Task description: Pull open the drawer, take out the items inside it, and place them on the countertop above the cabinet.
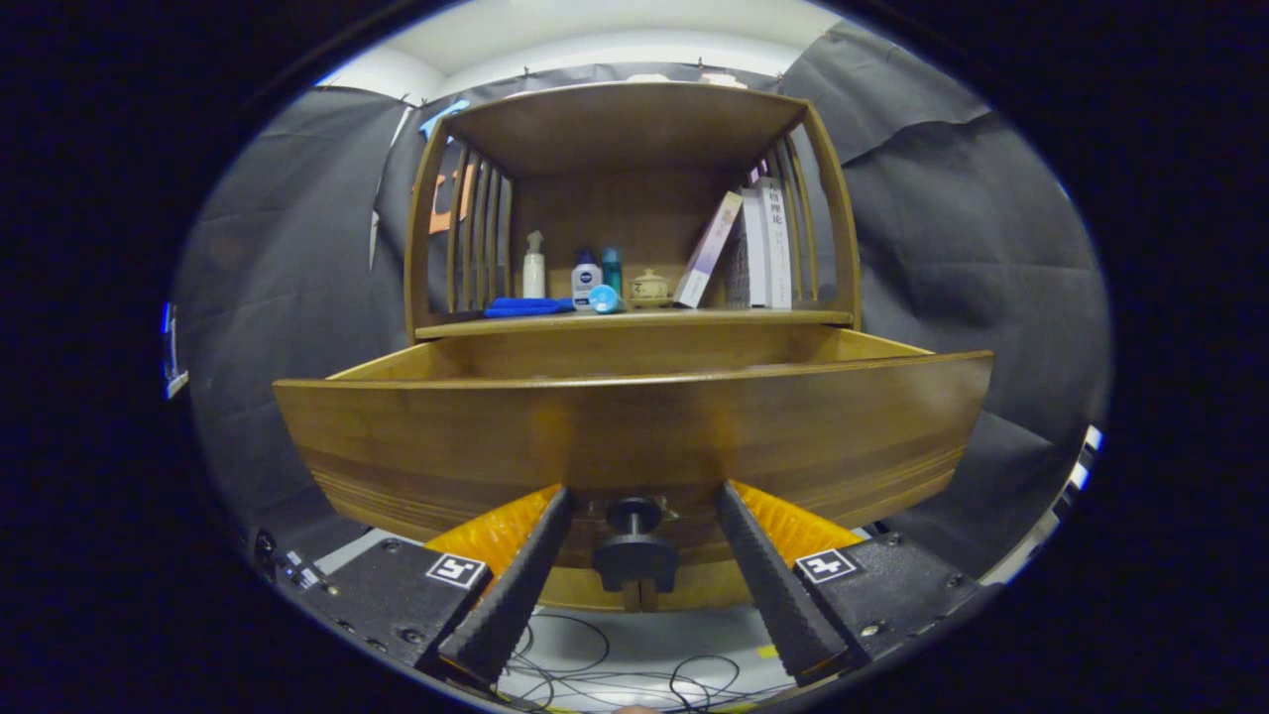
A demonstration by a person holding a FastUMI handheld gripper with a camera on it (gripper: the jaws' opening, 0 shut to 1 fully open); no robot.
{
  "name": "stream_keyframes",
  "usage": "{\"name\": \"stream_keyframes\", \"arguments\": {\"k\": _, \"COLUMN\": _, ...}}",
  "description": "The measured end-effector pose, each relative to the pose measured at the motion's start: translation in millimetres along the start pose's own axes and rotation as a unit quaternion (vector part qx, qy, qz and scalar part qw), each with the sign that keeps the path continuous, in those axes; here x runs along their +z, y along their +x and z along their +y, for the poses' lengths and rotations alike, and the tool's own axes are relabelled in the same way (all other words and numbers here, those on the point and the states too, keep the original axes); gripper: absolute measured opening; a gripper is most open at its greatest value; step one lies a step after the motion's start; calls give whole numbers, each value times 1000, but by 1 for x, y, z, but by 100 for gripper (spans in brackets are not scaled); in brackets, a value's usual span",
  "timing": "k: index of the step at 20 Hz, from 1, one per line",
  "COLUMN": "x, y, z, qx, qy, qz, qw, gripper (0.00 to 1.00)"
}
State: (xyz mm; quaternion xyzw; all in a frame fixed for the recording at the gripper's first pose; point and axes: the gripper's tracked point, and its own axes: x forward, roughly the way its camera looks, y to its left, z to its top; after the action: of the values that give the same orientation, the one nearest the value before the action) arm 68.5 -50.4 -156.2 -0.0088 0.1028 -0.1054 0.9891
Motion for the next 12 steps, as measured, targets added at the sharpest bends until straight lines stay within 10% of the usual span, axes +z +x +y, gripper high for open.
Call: {"name": "stream_keyframes", "arguments": {"k": 12, "x": 44, "y": 127, "z": 5, "qx": -1, "qy": 20, "qz": 34, "qw": 999, "gripper": 99}}
